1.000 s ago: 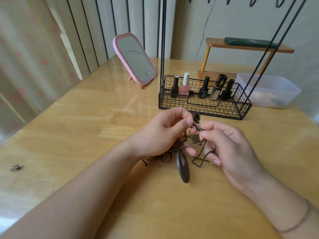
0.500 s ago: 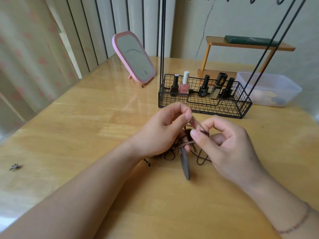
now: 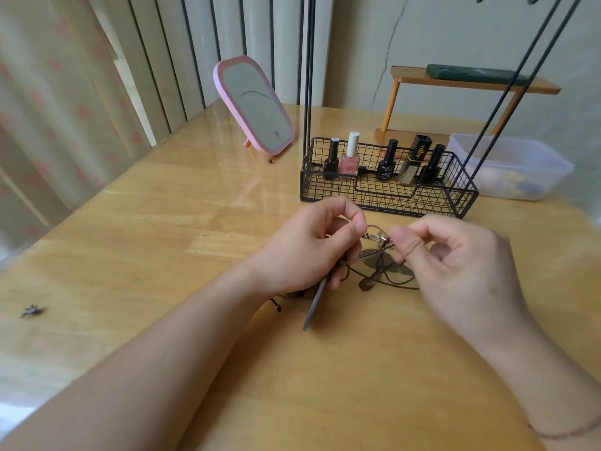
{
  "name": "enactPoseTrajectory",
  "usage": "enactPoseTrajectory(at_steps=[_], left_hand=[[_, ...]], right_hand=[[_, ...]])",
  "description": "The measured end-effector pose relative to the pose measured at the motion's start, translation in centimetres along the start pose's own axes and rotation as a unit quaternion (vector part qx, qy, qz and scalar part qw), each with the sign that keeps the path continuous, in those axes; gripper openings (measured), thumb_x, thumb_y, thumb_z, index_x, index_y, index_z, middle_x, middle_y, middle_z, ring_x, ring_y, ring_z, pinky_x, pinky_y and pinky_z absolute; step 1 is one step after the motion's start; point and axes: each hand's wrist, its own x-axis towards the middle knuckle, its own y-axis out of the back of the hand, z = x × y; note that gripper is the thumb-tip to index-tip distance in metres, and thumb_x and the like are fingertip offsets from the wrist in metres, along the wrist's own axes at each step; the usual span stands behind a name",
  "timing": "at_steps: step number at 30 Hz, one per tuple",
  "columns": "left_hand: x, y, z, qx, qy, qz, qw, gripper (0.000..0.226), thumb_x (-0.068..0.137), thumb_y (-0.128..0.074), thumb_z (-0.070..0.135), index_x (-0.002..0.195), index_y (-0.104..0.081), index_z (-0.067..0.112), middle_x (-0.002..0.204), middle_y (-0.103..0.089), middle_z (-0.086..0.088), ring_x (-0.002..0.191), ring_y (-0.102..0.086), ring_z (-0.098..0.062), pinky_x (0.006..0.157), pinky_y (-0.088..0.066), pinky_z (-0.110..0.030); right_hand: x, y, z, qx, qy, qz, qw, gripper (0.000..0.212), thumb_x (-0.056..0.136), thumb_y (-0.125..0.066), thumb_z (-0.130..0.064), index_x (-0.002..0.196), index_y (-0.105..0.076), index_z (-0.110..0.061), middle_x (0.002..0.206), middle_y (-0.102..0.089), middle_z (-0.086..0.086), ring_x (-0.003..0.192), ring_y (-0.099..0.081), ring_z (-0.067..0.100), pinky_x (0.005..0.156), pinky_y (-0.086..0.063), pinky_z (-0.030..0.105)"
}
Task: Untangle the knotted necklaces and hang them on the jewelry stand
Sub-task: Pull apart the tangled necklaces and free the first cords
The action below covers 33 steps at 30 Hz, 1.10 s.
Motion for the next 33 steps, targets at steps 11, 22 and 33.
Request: enactPoseTrajectory(at_steps=[11, 22, 33], left_hand=[[0.0, 0.0, -0.1, 0.002, -0.015, -0.014, 1.000, 0.008, 0.101, -0.051, 0.008, 0.096, -0.050, 0.014, 0.067, -0.057, 0.000, 0.039, -0.046, -0.012, 0.038, -0.039, -0.019], [-0.3, 0.1, 0.4, 0.017, -0.040, -0.023, 0.999, 0.013, 0.101, -0.050, 0.000, 0.100, -0.056, 0.011, 0.080, -0.060, -0.011, 0.040, -0.046, -0.008, 0.037, -0.040, -0.017], [-0.5, 0.1, 1.3, 0.059, 0.079, 0.017, 0.995, 0.015, 0.091, -0.064, -0.003, 0.095, -0.073, 0.009, 0.059, -0.066, 0.020, 0.037, -0.049, -0.003, 0.040, -0.040, -0.011]], right_hand=[[0.5, 1.1, -0.1, 0.044, -0.081, -0.120, 0.988, 0.016, 0.087, -0.068, -0.030, 0.073, -0.064, -0.024, 0.051, -0.062, -0.007, 0.042, -0.047, 0.009, 0.050, -0.042, 0.026], [0.5, 1.4, 0.2, -0.086, -0.115, -0.227, 0.963, 0.017, 0.070, -0.067, -0.059, 0.074, -0.070, -0.043, 0.048, -0.053, -0.014, 0.051, -0.052, 0.004, 0.059, -0.047, 0.030], [0.8, 2.1, -0.5, 0.152, -0.043, -0.069, 0.985, 0.017, 0.097, -0.060, -0.013, 0.087, -0.073, -0.011, 0.042, -0.050, -0.024, 0.045, -0.052, -0.007, 0.050, -0.034, 0.004]])
